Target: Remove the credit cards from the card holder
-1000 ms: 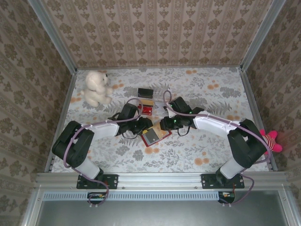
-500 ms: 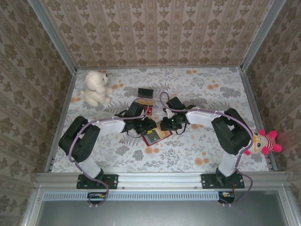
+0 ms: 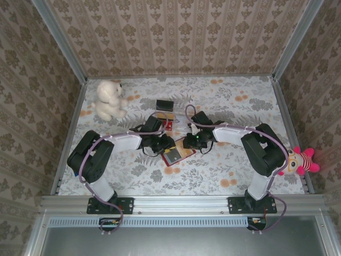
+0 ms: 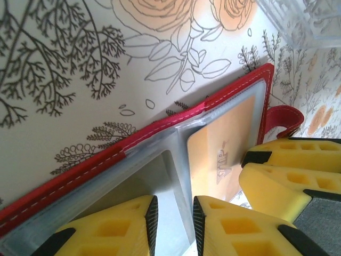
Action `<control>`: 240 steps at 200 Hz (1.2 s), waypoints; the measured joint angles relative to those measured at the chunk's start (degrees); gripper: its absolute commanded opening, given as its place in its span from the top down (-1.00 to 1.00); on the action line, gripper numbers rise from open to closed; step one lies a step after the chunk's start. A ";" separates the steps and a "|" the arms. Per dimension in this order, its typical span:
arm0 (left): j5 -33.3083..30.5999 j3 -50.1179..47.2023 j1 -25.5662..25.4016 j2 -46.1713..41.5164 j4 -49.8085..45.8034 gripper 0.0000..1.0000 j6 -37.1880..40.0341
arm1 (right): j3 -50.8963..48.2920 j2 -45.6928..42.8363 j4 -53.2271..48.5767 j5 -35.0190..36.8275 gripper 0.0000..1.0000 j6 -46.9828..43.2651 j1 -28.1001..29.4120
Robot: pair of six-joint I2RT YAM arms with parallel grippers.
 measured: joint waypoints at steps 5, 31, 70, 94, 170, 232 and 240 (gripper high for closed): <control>0.00 0.13 0.00 0.00 -0.31 0.42 0.44 | -0.26 -0.22 -0.02 0.00 0.48 0.28 0.00; 0.00 0.98 0.11 0.11 -1.81 0.42 2.36 | -0.59 -0.50 -0.02 -0.04 0.48 1.60 -0.39; 0.09 1.84 0.11 0.20 -2.91 0.42 4.66 | -0.66 -0.50 -0.04 -0.72 0.48 3.15 -2.05; 0.31 2.05 -0.02 0.20 -2.54 0.42 5.03 | -1.36 -0.50 0.90 -2.51 0.48 5.14 -2.38; -1.31 5.31 -2.45 0.09 -2.54 0.46 4.90 | -7.98 -4.50 5.53 -6.25 0.49 12.44 -2.62; -1.88 6.49 -3.32 2.36 -1.60 0.52 2.71 | -5.53 -6.08 2.36 -5.05 0.54 9.44 -2.62; -1.99 6.49 -3.43 2.45 -1.70 0.52 2.27 | -5.44 -6.08 2.14 -4.68 0.54 9.05 -2.62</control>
